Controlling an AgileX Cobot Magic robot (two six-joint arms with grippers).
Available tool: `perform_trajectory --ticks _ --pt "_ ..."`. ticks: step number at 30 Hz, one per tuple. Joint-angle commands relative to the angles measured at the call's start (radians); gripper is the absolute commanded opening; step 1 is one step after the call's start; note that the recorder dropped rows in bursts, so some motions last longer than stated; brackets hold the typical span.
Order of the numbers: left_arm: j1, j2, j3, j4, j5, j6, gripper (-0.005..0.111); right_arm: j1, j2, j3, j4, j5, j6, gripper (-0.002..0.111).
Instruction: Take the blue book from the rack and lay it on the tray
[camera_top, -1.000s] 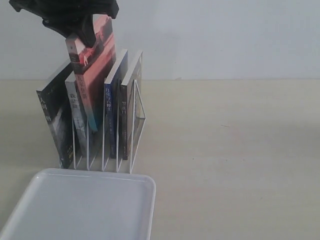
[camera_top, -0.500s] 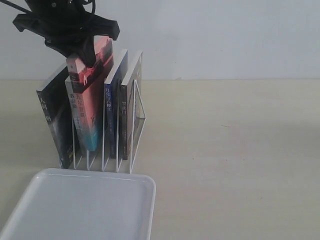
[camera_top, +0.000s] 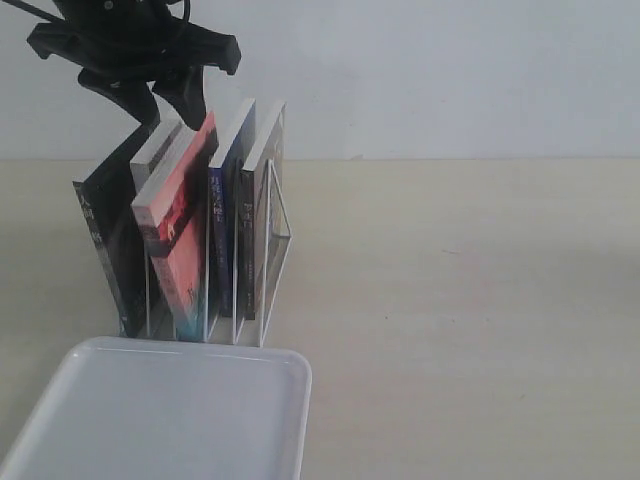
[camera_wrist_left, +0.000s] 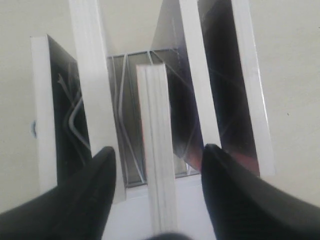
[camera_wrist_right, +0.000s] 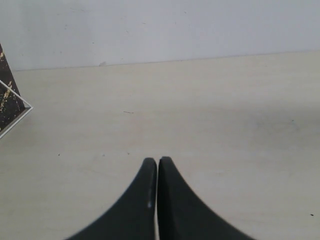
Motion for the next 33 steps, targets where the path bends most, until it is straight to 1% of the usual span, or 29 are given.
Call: perform_trajectory --ticks 1,10,15,20,33 --pt "-0.001 -0.010 -0.002 -0.006 -0.011 0.001 0.052 -0.003 -0.005 -0.001 -0.005 -0.013 -0.001 0.000" --pt "-0.001 -0.010 -0.002 -0.007 -0.011 0.007 0.052 -0.003 -0.005 -0.001 -0.005 -0.013 -0.001 0.000" --pt "-0.001 -0.010 -0.014 -0.080 -0.011 0.013 0.052 -0.003 -0.005 -0.001 -0.005 -0.025 -0.001 0.000" --pt "-0.001 -0.010 -0.045 -0.156 -0.011 0.063 0.052 -0.003 -0.005 -0.001 -0.005 -0.025 -0.001 0.000" --pt "-0.003 -0.010 -0.043 -0.186 -0.011 0.073 0.052 -0.003 -0.005 -0.001 -0.005 -0.025 -0.001 0.000"
